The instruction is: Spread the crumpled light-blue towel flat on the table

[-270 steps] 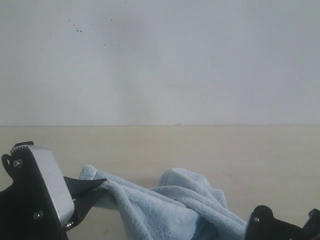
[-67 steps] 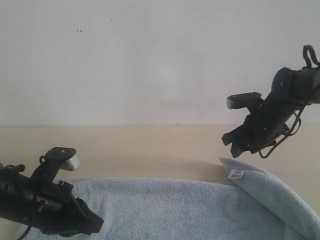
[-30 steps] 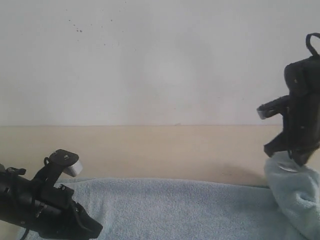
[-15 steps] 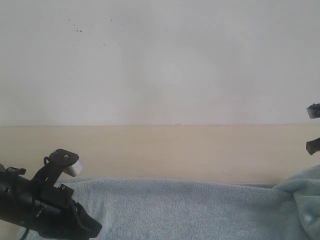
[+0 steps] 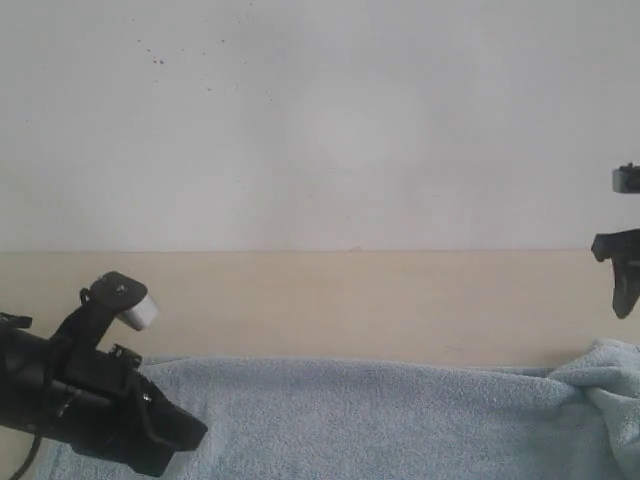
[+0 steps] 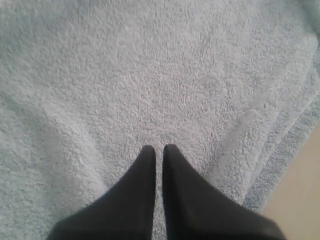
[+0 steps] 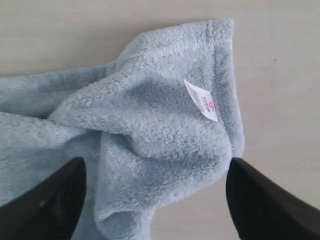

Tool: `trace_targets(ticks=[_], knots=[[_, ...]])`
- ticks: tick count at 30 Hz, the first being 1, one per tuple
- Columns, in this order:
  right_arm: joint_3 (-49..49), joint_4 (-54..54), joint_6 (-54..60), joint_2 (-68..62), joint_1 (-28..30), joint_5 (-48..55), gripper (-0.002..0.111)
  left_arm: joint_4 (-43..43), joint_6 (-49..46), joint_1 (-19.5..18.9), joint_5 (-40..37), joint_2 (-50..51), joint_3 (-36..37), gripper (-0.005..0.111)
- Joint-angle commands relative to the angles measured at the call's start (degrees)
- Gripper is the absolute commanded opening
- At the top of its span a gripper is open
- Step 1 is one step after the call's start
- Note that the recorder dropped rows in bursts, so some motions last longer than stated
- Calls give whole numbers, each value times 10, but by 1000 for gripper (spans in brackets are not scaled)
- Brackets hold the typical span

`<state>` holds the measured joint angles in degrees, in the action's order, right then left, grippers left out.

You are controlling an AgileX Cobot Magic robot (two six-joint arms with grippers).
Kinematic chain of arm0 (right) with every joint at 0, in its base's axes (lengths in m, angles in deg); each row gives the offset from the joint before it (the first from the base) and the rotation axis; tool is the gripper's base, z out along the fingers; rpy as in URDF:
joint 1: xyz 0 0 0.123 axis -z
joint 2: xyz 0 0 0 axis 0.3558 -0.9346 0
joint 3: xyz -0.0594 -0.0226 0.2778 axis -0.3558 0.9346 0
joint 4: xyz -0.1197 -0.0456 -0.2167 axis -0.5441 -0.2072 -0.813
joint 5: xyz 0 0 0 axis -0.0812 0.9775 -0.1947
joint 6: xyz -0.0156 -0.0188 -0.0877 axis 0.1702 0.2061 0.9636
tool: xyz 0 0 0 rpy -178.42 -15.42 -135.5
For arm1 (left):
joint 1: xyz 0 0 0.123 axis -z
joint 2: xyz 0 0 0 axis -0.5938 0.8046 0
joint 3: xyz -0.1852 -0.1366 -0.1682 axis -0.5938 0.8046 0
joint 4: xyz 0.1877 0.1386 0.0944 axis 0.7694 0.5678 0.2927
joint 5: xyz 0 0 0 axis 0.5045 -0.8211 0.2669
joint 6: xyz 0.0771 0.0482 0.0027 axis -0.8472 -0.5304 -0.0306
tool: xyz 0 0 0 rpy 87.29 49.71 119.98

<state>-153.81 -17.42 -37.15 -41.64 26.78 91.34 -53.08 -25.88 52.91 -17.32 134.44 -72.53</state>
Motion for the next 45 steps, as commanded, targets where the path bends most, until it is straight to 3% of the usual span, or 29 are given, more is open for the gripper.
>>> trace_targets(ticks=[1, 4, 7, 9, 15, 20, 33, 36, 38, 40, 45], knots=[[-1, 84, -3, 57, 2, 12, 73, 22, 32, 1, 20, -62, 4, 4], [-1, 140, 9, 85, 2, 19, 73, 26, 61, 1, 108, -101, 27, 4], [11, 121, 12, 106, -6, 19, 73, 27, 69, 1, 199, -134, 56, 4], [52, 103, 5, 125, -15, 19, 73, 27, 68, 1, 216, -151, 70, 4], [375, 61, 11, 209, -25, 11, 73, 27, 17, 1, 184, -162, 74, 4], [549, 43, -4, 229, -25, -181, 73, 27, 17, 1, 181, -162, 74, 4], [573, 77, 8, 217, -25, -287, 72, 7, 17, 1, 171, -162, 74, 4], [571, 92, 11, 217, -25, -293, 56, 7, 17, 1, 167, -162, 74, 4], [561, 105, 27, 217, -25, -287, 34, 7, 17, 1, 167, -162, 74, 4], [557, 138, 62, 217, -25, -281, 3, 7, 17, 1, 167, -162, 74, 4], [548, 308, 204, 217, -25, -271, 4, 7, 17, 1, 167, -162, 74, 4]])
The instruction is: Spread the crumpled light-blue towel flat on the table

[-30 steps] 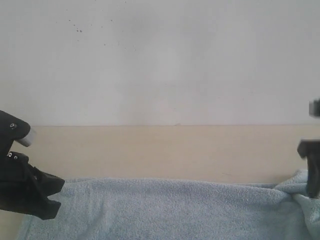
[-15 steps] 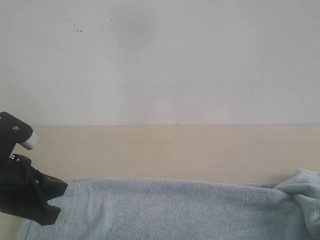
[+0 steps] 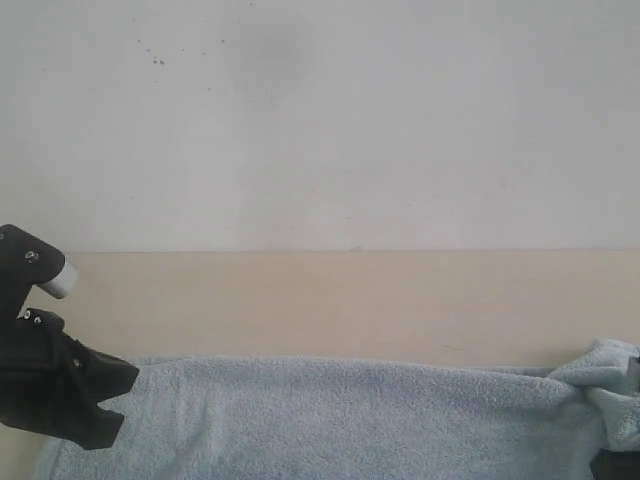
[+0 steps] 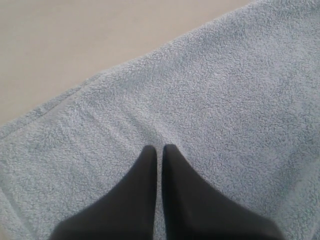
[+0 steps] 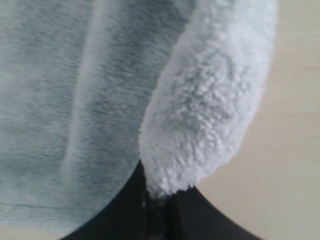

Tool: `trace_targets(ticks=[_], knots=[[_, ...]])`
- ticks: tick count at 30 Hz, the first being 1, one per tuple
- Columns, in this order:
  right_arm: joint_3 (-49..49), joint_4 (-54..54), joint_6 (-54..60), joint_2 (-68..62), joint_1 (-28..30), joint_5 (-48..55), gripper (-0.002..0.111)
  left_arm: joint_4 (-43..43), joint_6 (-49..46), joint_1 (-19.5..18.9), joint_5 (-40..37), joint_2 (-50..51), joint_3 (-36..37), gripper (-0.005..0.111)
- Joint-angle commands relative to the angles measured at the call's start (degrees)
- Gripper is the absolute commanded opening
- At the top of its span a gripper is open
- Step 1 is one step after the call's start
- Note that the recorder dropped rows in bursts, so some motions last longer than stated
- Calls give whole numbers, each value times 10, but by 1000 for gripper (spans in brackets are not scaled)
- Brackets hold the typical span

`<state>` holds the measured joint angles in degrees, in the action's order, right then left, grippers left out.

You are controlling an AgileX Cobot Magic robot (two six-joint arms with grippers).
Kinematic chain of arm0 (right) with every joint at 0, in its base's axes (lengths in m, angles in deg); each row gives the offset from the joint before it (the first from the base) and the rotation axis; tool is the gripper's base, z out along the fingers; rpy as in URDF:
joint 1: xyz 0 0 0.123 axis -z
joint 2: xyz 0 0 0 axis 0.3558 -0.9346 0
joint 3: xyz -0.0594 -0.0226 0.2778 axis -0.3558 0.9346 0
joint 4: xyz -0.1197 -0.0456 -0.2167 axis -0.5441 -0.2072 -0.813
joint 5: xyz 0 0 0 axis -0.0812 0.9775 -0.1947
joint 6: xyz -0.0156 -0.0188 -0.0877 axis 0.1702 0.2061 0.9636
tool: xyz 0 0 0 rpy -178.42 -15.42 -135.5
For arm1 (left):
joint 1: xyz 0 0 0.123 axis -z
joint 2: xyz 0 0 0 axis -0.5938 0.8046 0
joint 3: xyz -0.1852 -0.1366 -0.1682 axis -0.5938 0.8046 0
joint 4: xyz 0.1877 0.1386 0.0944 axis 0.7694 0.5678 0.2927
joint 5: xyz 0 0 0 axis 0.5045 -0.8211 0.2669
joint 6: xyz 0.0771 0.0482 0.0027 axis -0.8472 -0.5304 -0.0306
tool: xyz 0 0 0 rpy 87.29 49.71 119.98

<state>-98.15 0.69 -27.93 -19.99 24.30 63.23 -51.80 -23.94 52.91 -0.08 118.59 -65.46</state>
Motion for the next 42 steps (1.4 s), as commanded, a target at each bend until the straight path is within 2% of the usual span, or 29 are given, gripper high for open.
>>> trace_targets(ticks=[1, 4, 6, 13, 19, 26, 37, 39, 40, 42], knots=[[-9, 171, 154, 0, -1, 16, 4, -6, -2, 1, -3, -4, 4, 4], [-9, 272, 269, 0, -1, 22, 4, -6, -2, 1, -3, -4, 4, 4], [-9, 309, 307, 0, -1, 16, 4, -6, -2, 1, -3, -4, 4, 4], [-19, 360, 390, -17, -1, -36, 4, -6, -2, 1, -5, -4, 4, 4], [-63, 367, 425, -87, -1, -32, 4, -8, -2, 1, -5, -4, 4, 4], [-126, 371, 462, -123, -1, 96, 4, -65, -2, 1, -5, -4, 2, 4], [-127, 384, 459, -124, -1, 98, 4, -65, -8, 1, -8, -4, 2, 4], [-127, 384, 460, -126, -1, 98, 11, -65, -8, 1, -15, -4, 2, 4], [-127, 384, 460, -126, -1, 97, 19, -65, -8, 1, -16, -4, 2, 4], [-127, 387, 460, -127, -1, 93, 42, -65, -8, 1, -16, -4, 2, 4]])
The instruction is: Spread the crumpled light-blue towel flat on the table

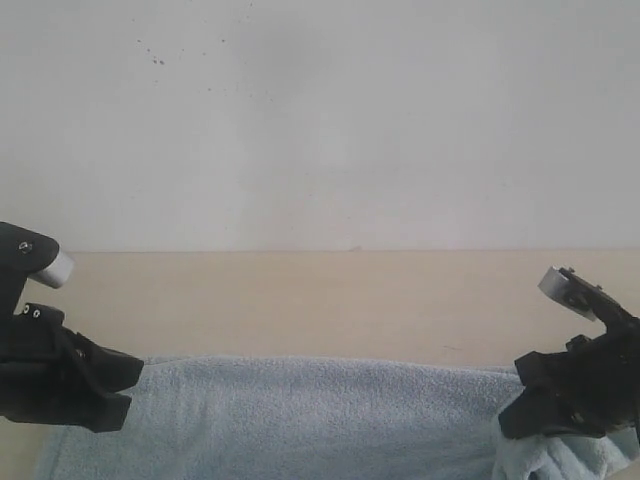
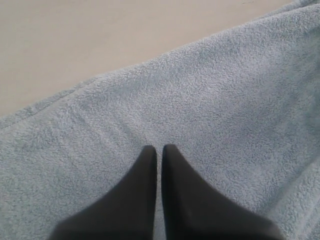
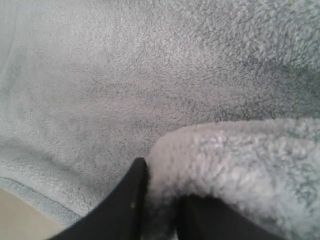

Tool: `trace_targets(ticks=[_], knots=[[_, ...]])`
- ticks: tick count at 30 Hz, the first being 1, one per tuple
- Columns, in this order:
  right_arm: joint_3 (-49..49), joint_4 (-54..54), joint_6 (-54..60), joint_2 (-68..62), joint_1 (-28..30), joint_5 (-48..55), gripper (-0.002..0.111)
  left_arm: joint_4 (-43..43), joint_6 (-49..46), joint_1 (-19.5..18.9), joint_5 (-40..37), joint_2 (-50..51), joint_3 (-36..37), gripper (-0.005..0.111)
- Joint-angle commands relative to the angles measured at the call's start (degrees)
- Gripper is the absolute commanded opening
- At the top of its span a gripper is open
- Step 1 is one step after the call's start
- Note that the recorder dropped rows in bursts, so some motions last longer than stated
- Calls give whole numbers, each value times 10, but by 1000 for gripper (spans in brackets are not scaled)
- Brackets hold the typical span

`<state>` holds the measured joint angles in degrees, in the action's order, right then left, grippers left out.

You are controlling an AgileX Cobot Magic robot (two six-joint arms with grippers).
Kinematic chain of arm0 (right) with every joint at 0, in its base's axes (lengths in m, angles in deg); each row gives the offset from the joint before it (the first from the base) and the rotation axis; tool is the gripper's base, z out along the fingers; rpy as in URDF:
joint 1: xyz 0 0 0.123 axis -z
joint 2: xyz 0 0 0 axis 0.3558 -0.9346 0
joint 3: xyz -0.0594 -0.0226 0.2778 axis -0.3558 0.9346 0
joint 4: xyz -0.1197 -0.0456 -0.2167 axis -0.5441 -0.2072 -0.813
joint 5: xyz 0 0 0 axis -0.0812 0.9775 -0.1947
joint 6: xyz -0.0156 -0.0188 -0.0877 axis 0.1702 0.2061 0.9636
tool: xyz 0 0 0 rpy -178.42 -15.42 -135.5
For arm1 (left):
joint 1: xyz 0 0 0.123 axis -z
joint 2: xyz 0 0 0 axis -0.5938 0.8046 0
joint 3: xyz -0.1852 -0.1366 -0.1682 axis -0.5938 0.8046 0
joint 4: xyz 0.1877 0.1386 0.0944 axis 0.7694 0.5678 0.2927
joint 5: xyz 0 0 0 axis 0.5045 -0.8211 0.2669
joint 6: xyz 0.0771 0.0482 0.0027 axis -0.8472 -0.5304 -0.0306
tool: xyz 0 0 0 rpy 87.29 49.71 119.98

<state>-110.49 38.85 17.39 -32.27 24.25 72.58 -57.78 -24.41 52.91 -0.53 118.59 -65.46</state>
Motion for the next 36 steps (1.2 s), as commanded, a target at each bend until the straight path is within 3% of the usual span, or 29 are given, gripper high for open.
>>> trace_targets(ticks=[1, 5, 12, 15, 23, 28, 31, 36], knots=[[-4, 10, 7, -5, 0, -8, 57, -5, -4, 1, -12, -4, 2, 4], [-4, 25, 5, -5, 0, -43, 104, -5, -4, 1, -8, -4, 2, 4], [-48, 73, -5, 1, 0, 68, 105, -5, -4, 1, -11, -4, 2, 4], [-129, 70, -5, 22, 0, 206, 105, -5, -4, 1, -11, -4, 2, 4], [-160, 27, -39, 55, 0, 206, 105, -18, -4, 1, -14, -4, 2, 4], [-96, -24, -65, 41, -18, 162, 105, -18, -4, 1, -14, -4, 2, 4], [-86, -75, -72, 24, -78, 140, 96, -18, -4, 1, -16, -4, 2, 4], [-86, -250, -161, 15, -198, 48, 44, -18, -4, 1, -20, -4, 2, 4]])
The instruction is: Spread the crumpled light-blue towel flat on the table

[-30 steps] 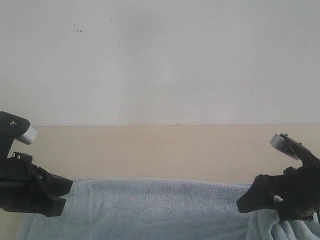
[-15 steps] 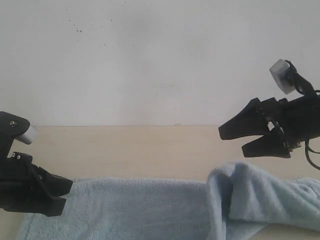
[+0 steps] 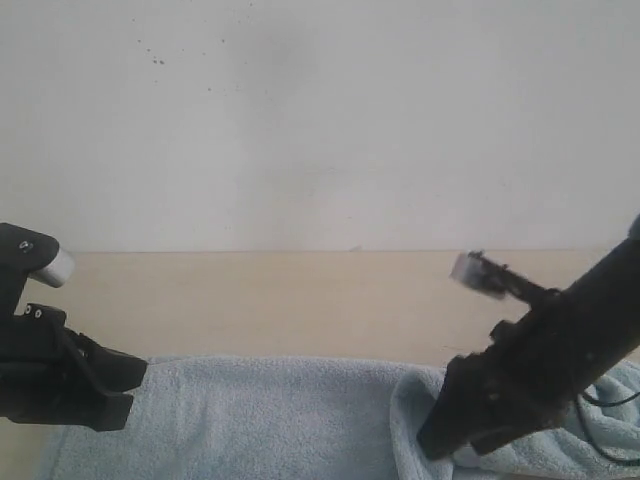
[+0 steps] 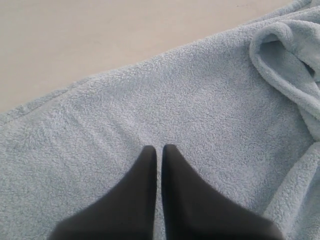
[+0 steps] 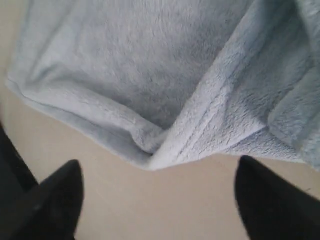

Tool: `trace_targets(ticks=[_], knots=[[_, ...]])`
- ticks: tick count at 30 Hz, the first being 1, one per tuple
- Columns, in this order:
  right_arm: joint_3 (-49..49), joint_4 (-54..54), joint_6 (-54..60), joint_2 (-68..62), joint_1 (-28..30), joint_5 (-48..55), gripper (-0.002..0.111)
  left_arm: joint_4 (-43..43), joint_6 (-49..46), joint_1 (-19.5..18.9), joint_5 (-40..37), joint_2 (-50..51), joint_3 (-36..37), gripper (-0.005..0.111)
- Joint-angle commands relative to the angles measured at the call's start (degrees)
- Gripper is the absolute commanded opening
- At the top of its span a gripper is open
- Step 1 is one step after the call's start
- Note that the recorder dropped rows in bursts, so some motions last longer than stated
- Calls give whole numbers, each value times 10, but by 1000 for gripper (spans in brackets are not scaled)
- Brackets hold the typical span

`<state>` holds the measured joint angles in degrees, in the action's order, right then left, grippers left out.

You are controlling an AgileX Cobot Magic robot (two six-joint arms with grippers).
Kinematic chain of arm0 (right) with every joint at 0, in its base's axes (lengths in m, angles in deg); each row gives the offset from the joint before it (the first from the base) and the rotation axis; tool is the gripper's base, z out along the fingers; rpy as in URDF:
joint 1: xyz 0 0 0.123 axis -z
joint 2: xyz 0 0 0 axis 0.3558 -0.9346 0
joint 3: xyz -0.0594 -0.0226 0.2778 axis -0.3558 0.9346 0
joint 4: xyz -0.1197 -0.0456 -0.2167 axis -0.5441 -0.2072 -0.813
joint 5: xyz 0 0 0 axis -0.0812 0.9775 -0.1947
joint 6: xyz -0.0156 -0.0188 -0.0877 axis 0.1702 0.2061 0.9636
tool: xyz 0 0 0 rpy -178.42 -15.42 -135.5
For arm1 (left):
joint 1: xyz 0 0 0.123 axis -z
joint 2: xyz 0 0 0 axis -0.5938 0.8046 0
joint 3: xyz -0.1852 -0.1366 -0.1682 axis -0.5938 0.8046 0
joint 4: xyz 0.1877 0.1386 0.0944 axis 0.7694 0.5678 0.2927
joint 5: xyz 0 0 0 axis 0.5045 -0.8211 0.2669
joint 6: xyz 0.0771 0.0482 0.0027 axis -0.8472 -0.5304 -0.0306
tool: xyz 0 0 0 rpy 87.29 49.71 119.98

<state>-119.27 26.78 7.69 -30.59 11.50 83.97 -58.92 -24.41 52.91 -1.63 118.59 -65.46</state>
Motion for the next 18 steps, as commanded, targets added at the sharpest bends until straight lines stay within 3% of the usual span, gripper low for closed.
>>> trace_targets(ticks=[1, 3, 6, 12, 18], knots=[[2, -179, -95, -2, -82, -84, 39, -7, -4, 1, -9, -4, 2, 4], [2, -270, -197, -2, -101, -121, 34, -7, -4, 1, -9, -4, 2, 4], [2, -348, -319, -2, -116, -147, 38, -7, -4, 1, -6, -4, 2, 4], [2, -363, -338, -2, -139, -181, 55, -7, -4, 1, -5, -4, 2, 4], [2, -365, -363, -5, -141, -254, 55, -7, -4, 1, -7, -4, 2, 4]])
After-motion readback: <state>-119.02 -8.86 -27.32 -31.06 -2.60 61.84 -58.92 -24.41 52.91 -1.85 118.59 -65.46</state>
